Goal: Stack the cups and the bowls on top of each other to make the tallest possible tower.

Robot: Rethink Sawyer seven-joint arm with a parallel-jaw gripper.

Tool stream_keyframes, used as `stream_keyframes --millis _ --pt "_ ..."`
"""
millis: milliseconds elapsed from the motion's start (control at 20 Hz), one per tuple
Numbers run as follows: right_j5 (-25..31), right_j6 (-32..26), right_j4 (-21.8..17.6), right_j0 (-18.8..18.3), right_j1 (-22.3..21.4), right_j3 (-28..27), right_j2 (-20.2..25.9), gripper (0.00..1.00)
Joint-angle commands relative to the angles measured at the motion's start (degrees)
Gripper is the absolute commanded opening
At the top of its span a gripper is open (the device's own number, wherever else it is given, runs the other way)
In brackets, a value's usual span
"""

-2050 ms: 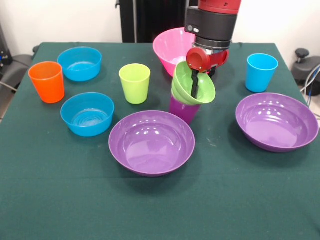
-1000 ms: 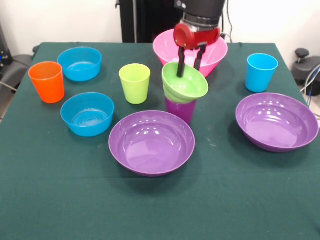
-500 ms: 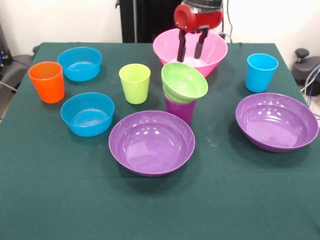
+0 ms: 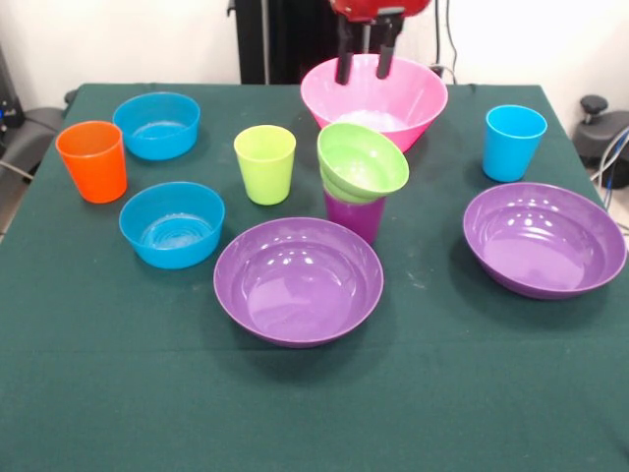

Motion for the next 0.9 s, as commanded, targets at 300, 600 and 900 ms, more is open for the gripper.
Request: stream_keyframes --millis 300,600,900 --pt "4.2 -14.9 -3.2 -8.2 8.8 1.8 9.7 1.0" --pt "1.5 -11.7 -4.6 -10.7 9.7 2.8 10.7 1.0" --pt "2.8 -11.2 -5.0 -11.5 11.3 1.2 12.1 1.0"
